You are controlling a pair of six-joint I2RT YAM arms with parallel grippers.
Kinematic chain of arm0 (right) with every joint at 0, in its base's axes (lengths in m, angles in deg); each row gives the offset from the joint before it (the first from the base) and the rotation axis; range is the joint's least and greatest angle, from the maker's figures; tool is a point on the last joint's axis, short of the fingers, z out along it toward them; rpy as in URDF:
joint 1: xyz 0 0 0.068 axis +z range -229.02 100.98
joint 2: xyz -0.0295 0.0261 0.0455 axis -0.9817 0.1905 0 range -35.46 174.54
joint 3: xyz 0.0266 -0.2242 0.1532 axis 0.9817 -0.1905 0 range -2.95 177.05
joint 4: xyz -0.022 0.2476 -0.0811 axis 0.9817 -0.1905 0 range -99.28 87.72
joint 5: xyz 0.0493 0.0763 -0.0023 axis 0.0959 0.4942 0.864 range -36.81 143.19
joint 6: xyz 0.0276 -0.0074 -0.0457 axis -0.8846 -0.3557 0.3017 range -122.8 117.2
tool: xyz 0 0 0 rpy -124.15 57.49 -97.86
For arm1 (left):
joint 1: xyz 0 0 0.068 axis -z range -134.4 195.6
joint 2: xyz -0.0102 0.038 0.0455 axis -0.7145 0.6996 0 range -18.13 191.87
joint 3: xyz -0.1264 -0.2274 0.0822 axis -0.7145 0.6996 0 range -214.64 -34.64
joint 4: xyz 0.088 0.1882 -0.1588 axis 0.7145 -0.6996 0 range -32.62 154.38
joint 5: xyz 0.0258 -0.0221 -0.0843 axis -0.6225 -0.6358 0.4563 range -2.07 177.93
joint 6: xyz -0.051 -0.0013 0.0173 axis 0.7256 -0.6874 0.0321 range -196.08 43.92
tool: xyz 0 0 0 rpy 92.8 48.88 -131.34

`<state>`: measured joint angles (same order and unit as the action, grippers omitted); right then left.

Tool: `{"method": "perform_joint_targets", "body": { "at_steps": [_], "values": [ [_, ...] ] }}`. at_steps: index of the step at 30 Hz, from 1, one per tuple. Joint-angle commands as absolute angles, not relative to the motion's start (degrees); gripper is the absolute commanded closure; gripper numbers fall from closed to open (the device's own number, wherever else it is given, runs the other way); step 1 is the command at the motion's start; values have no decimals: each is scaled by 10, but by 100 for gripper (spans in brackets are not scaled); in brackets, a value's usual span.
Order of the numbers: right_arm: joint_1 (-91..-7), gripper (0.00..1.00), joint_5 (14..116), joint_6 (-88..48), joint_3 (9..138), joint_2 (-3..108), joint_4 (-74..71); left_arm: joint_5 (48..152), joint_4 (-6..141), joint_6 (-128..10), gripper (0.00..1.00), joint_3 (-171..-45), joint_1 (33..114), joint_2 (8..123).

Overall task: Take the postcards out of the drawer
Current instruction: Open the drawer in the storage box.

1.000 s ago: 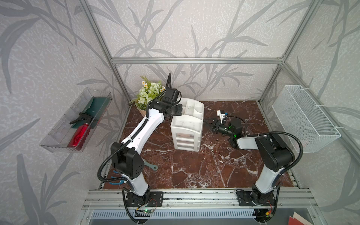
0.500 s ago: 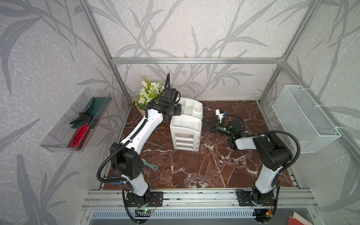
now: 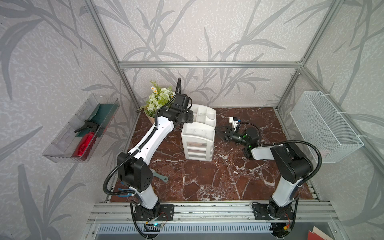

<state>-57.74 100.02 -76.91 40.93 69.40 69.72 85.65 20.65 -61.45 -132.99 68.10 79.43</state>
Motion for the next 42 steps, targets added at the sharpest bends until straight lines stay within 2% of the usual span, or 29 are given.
{"method": "perform_joint_targets", "body": {
  "at_steps": [1, 10, 42],
  "values": [
    [-569, 12, 1010, -776, 431, 712, 731, 847, 181, -632, 100, -1309, 682, 798],
    [-549, 13, 1009, -815, 456, 744, 783, 871, 195, -636, 100, -1302, 682, 800],
    [-578, 21, 1030, -885, 459, 637, 782, 813, 180, -638, 100, -1287, 686, 816]
  ]
}}
